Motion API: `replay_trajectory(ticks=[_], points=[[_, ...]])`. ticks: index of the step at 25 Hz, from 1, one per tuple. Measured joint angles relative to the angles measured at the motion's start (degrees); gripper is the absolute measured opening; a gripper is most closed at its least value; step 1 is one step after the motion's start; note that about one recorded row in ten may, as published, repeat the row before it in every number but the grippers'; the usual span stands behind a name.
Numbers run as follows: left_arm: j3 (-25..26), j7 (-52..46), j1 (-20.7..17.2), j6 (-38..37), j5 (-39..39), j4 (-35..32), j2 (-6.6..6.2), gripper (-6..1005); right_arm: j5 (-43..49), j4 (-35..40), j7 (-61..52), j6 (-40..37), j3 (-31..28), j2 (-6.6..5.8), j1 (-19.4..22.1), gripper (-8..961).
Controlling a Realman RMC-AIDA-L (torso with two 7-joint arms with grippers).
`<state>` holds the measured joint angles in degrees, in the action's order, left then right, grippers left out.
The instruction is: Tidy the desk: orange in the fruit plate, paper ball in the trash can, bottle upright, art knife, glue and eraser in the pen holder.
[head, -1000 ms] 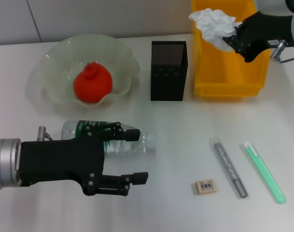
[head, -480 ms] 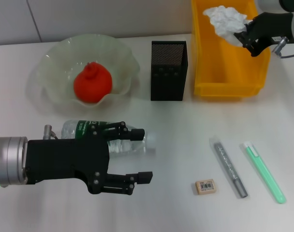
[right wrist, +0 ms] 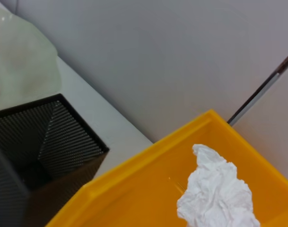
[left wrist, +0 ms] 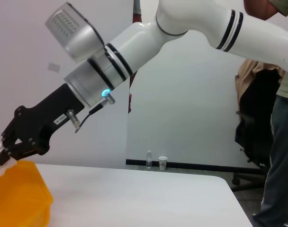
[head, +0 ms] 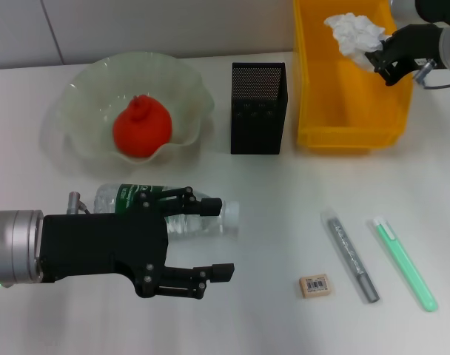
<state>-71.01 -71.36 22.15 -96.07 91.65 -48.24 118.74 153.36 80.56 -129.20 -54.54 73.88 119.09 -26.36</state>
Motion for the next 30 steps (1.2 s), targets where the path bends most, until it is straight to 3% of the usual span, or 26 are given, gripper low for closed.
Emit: replay_trajectory(ticks=[10, 15, 23, 28, 30], points=[[0.00, 0.00, 0.00, 0.00, 0.01, -0.01, 0.00, 794, -0.15, -3.12, -0.25, 5.23, 0.12, 0.14, -0.14, 71], [0.00, -0.01, 0.11, 0.00, 0.03, -0.01, 0.00, 793, -0.66, -3.25, -0.39, 5.84, 0.25, 0.18, -0.20, 276], [0.00, -0.01, 0.15, 0.00, 0.12, -0.01, -0.08, 791, -4.89, -2.75, -0.09, 8.15, -0.01, 0.08, 0.08, 486], [0.08, -0.01, 0.18, 0.00, 0.16, -0.01, -0.09, 791, -6.51, -2.33, 0.01, 13.14, 0.89, 0.24, 1.16, 661], [0.10, -0.01, 0.17, 0.03, 0.16, -0.01, -0.09, 790, -11.07, -1.99, 1.83, 17.59, 1.51, 0.17, 2.69, 736]])
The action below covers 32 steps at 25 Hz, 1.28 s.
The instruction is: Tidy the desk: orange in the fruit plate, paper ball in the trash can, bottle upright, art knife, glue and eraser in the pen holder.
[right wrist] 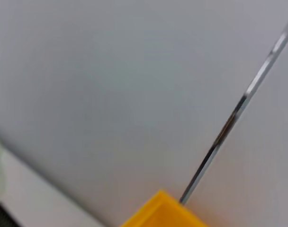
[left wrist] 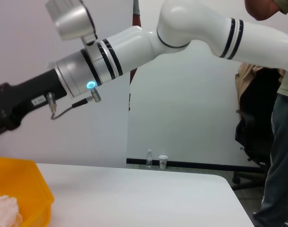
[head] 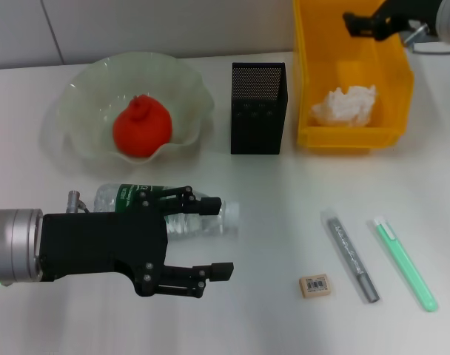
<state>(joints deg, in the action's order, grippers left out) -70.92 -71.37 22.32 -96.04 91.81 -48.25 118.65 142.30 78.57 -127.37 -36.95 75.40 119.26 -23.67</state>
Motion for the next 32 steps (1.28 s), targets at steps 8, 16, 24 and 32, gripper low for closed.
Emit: replay_trajectory(ticks=[8, 16, 24, 32], points=[[0.07, 0.00, 0.07, 0.11, -0.06, 0.27, 0.07, 789, -12.51, -1.49, 9.31, 5.68, 0.01, -0.11, 0.54, 790], [-0.05, 1.64, 0.20, 0.67, -0.86, 1.94, 0.19, 788, -35.02, -6.32, 27.83, 4.75, -0.85, -0.24, -0.83, 790], [-0.11, 3.28, 0.27, 0.67, -3.13, 3.53, 0.14, 787, -55.39, -8.32, 44.15, -7.69, -1.69, -0.17, 3.13, 789], [-0.43, 5.15, 0.32, 0.56, -6.12, 6.04, 0.18, 785, -68.08, -12.64, 58.02, -29.76, -5.90, -0.08, 10.48, 789]])
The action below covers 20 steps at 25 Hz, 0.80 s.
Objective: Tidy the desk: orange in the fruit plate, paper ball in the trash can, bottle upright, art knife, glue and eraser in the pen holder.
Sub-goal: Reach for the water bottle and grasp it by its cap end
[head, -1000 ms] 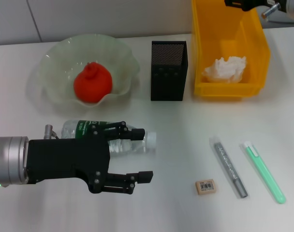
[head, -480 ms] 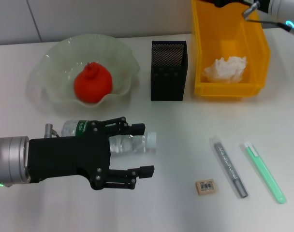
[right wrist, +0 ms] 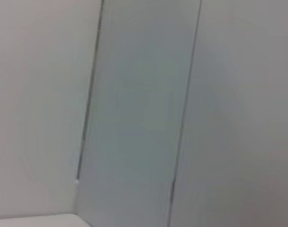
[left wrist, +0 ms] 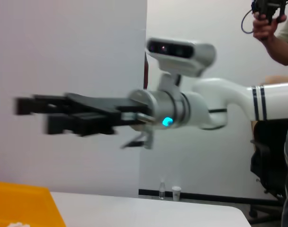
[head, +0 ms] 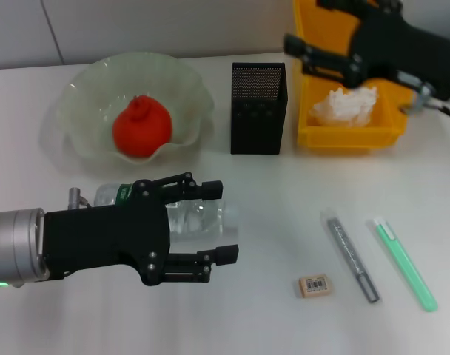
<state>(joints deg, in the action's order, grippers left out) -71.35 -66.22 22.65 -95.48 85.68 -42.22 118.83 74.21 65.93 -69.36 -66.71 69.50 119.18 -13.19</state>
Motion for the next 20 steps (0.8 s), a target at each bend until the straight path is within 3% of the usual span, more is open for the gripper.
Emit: replay_trajectory(ticks=[3, 8, 20], points=[[0.13, 0.21, 0.00, 0.19, -0.36, 0.44, 0.00, 785, 0.85, -2.75, 0.30, -8.68, -4.31, -0.09, 2.03, 790], [0.61, 0.86, 0.44, 2.18, -0.93, 1.21, -0.04, 784, 6.21, -5.93, -0.05, -15.95, -9.85, -0.18, 3.23, 790], [0.23, 2.97, 1.04, 5.09, -0.90, 0.97, -0.13, 782, 14.41, -3.07, -6.81, -17.92, -12.13, -0.03, 7.77, 789]])
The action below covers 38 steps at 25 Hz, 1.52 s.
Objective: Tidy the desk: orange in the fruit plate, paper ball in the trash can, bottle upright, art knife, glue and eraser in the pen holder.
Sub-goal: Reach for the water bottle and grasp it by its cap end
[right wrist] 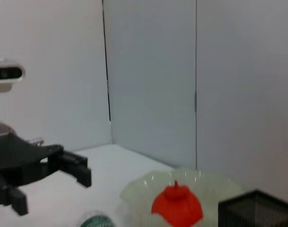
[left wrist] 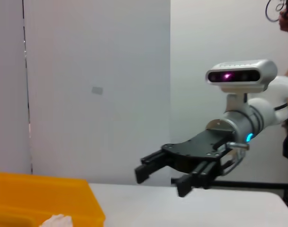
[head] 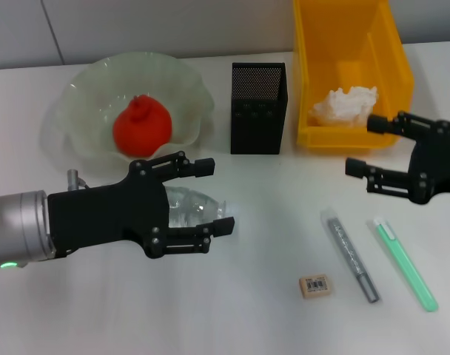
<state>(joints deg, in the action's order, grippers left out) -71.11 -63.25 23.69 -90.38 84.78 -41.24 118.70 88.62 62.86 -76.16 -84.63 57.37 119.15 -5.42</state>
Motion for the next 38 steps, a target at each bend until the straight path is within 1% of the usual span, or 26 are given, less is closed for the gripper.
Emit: replay_trajectory(ticks=[8, 14, 18, 19, 23, 29, 33, 38], points=[[-0.27, -0.01, 1.75, 2.78, 1.51, 0.17, -0.21, 781, 7.90, 4.82, -9.26, -1.51, 0.38, 0.18, 1.00, 789], [-0.34, -1.18, 2.95, 5.16, 4.40, 0.02, -0.18, 780, 8.40, 5.39, -10.14, -2.91, 0.46, 0.27, 1.26, 788], [-0.98, -5.13, 5.37, 9.24, 9.36, -1.20, -0.13, 779, 8.37, 5.62, -10.17, -3.25, 0.49, 0.29, 1.41, 788], [-1.04, -5.37, 5.45, 9.39, 9.67, -1.35, -0.13, 779, 8.37, 5.66, -10.19, -3.40, 0.49, 0.29, 1.43, 788], [-2.19, -9.31, 5.88, 12.01, 14.84, -6.09, -0.14, 778, 8.44, 5.69, -10.34, -3.72, 0.45, 0.36, 1.46, 788], [-6.62, -15.83, 5.92, 16.67, 23.57, -14.48, -0.08, 777, 8.49, 5.36, -10.53, -3.74, 0.46, 0.38, 1.65, 788], [-9.62, -19.26, 5.93, 18.39, 28.68, -19.60, 0.02, 777, 8.50, 5.11, -10.61, -3.79, 0.21, 0.36, 1.97, 788], [-12.68, -20.50, 5.91, 19.20, 31.72, -23.00, 0.07, 776, 8.47, 4.46, -10.73, -3.79, -0.02, 0.38, 2.34, 787]])
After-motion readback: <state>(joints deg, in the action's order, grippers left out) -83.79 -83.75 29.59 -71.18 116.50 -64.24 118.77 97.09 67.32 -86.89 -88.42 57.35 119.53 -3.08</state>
